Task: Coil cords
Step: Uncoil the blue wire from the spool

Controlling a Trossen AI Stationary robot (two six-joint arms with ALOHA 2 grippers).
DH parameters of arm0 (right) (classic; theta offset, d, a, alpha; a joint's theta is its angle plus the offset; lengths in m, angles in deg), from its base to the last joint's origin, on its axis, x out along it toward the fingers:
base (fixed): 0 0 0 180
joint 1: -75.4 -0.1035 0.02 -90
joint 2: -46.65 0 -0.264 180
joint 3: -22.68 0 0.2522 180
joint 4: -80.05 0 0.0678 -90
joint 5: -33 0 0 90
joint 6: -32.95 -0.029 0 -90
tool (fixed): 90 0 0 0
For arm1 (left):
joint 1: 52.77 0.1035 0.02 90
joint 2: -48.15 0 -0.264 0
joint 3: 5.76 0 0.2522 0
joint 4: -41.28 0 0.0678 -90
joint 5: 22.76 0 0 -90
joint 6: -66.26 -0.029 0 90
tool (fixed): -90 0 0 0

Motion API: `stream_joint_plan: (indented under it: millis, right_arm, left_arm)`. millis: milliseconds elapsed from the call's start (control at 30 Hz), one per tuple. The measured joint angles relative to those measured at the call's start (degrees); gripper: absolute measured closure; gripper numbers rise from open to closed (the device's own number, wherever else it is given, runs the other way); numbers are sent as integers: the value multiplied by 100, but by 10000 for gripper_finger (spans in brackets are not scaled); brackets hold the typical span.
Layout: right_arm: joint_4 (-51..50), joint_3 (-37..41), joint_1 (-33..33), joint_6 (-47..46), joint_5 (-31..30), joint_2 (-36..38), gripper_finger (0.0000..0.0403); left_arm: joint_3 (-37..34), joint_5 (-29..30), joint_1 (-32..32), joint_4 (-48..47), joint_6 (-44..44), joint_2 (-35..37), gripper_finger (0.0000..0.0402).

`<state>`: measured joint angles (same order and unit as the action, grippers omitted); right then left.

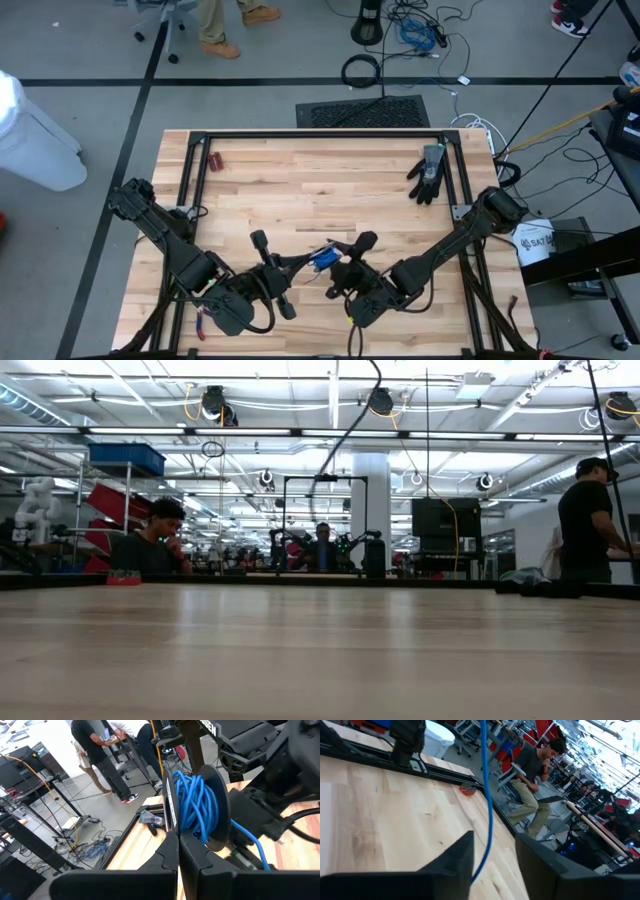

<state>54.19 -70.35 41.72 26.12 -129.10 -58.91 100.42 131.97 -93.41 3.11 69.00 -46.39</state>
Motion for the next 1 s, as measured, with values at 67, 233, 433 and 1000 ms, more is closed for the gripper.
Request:
stream_joint_plan:
  millis: [67, 233, 433, 1000]
  right_arm:
    - [-27, 0, 35, -13, 28, 0, 315]
    - [-178, 0, 63, -34, 322, 0, 394]
    - [-37, 0, -236, 40, 372, 0, 401]
    - [417, -1116, -1350, 1009, 464, -4, 403]
  left_arm:
    - [0, -1, 0, -3, 0, 0, 398]
    - [0, -2, 0, -13, 0, 0, 398]
    - [0, 1, 0, -14, -2, 0, 398]
    - [0, 293, 135, -184, 0, -125, 398]
